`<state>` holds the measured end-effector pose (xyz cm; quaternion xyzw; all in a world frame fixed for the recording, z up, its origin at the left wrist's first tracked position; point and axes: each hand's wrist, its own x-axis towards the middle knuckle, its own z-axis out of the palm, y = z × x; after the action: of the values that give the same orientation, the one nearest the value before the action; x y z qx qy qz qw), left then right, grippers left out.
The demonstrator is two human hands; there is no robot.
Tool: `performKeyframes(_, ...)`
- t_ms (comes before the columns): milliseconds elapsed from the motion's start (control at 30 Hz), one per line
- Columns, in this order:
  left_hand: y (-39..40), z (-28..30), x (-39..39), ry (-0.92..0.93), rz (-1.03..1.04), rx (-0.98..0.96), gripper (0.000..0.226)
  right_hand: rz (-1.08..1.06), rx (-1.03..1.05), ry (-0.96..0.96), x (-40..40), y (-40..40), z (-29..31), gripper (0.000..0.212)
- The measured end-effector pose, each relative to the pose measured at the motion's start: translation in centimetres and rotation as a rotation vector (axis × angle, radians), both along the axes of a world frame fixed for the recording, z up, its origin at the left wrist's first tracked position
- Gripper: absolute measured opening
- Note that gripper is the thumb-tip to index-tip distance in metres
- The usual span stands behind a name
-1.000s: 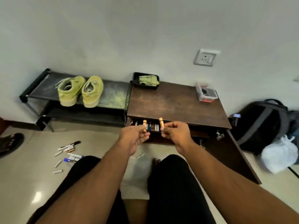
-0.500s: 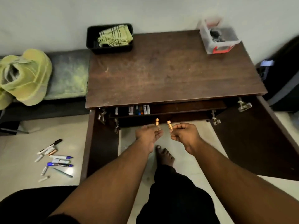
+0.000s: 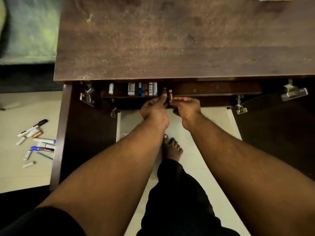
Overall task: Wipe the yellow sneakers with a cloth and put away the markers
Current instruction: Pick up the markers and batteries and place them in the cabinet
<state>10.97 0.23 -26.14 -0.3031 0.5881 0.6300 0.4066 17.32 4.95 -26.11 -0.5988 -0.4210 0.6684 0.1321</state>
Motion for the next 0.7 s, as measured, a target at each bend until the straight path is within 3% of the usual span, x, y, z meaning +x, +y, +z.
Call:
performKeyframes(167,0.7,-0.8,-0.2,0.007,-0.014,-0.038,0.027,0.095,0.148,-0.151,-1.1,1.5,-0.4,0.011)
performKeyframes(267,0.4,-1.1,-0.7,0.032,0.002,-0.041,0.012,0.171,0.244,-0.256,-2.1,2.1,0.1,0.012)
performKeyframes(400,-0.6,-1.1,-1.5,0.004,-0.089,0.042,0.016,0.201,0.378,-0.371,-3.4,1.8,0.0,0.012)
performKeyframes(500,-1.1,-1.2,-1.2,0.001,-0.059,0.059,0.006,0.184,0.397,-0.381,-4.1,1.1,0.0,0.016)
performKeyframes(600,-1.7,-1.4,-0.4,0.031,-0.029,-0.005,0.024,0.13,0.381,-0.357,-4.4,0.6,0.0,0.014)
performKeyframes(700,-2.4,-1.6,0.2,0.001,-0.063,-0.03,0.017,0.116,0.368,-0.325,-4.3,0.5,0.0,0.01)
